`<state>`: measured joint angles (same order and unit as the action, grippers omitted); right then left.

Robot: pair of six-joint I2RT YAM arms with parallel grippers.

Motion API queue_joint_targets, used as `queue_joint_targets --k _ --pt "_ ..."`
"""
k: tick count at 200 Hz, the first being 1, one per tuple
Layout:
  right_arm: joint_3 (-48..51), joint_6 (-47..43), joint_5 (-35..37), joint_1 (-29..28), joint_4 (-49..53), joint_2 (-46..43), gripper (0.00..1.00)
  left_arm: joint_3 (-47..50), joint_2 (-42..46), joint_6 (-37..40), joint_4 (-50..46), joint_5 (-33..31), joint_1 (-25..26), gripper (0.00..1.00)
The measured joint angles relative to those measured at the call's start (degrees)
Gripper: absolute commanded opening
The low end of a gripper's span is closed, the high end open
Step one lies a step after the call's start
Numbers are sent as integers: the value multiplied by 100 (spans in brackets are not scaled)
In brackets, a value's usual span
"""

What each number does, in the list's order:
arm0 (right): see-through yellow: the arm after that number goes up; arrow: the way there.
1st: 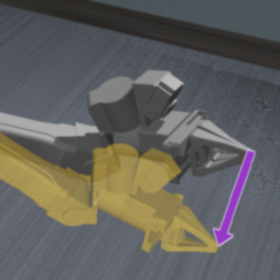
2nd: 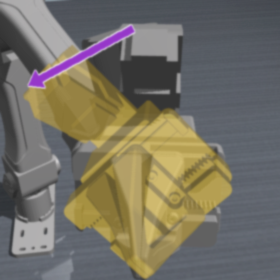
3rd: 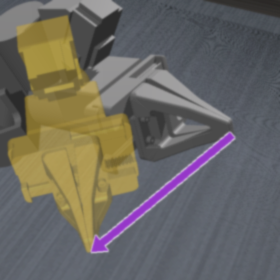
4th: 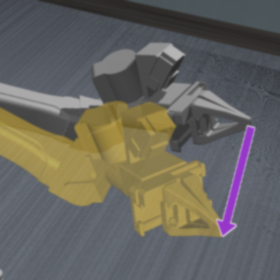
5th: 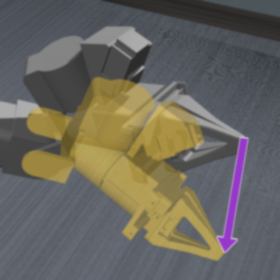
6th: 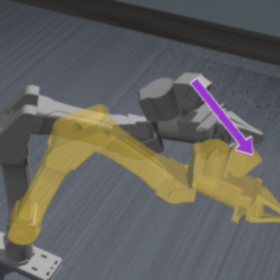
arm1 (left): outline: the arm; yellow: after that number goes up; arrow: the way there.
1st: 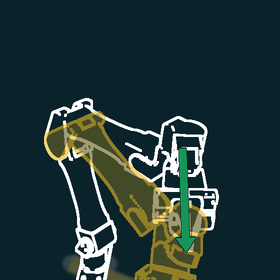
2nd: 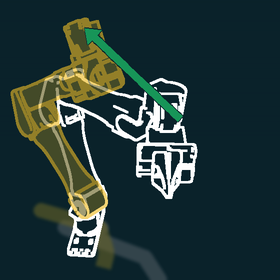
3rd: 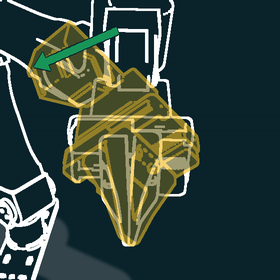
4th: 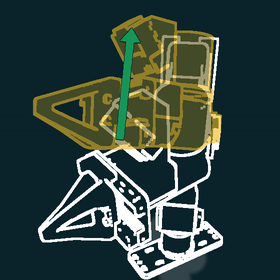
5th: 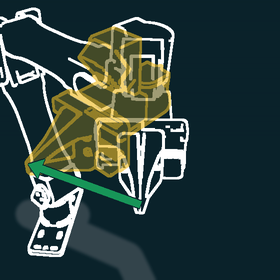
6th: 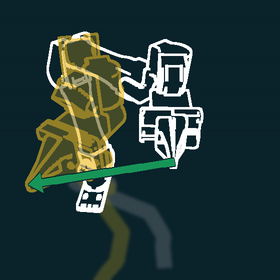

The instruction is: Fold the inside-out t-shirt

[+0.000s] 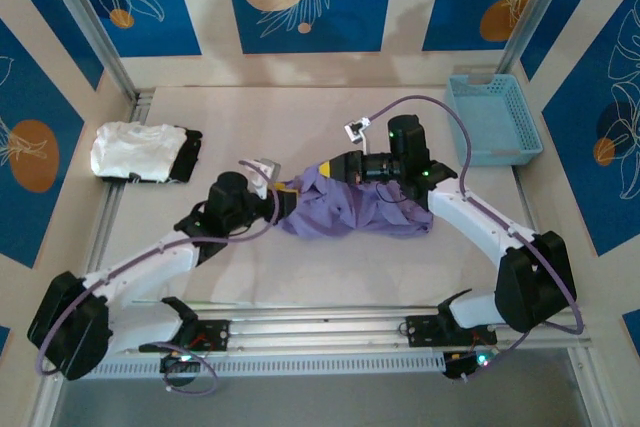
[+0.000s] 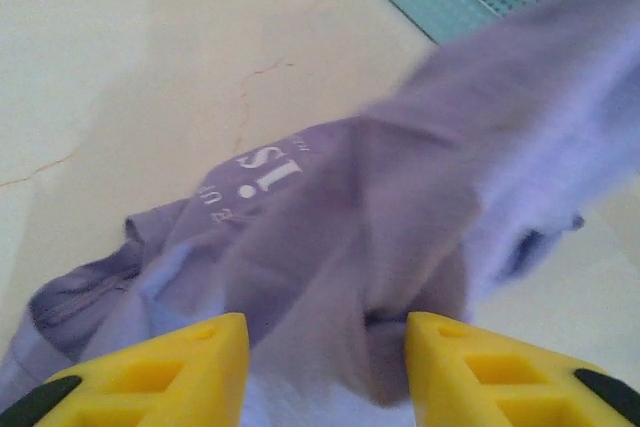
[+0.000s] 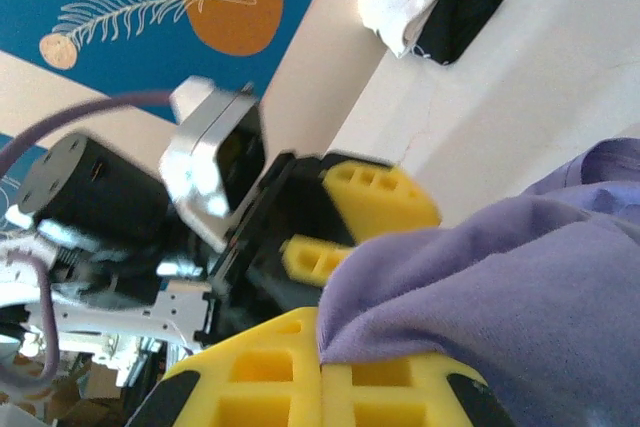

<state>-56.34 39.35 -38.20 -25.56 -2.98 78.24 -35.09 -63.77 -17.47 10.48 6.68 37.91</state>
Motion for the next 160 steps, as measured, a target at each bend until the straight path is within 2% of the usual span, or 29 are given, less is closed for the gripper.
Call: queue_joint_targets --k 18,33,53,72,119,160 --pt "0 142 28 22 -72 24 0 0 247 203 -179 -269 376 46" --pt "0 229 48 35 -94 76 0 -17 306 356 -273 -385 590 40" --pt "0 319 50 61 -96 151 0 -133 227 542 -398 -378 780 30" --pt "0 415 52 92 -94 205 0 -348 17 654 -391 -210 892 28" --pt "0 527 46 129 -173 236 0 -881 -833 588 -243 328 927 30" --pt "0 568 46 197 -199 236 0 -986 -1285 129 -59 409 490 36"
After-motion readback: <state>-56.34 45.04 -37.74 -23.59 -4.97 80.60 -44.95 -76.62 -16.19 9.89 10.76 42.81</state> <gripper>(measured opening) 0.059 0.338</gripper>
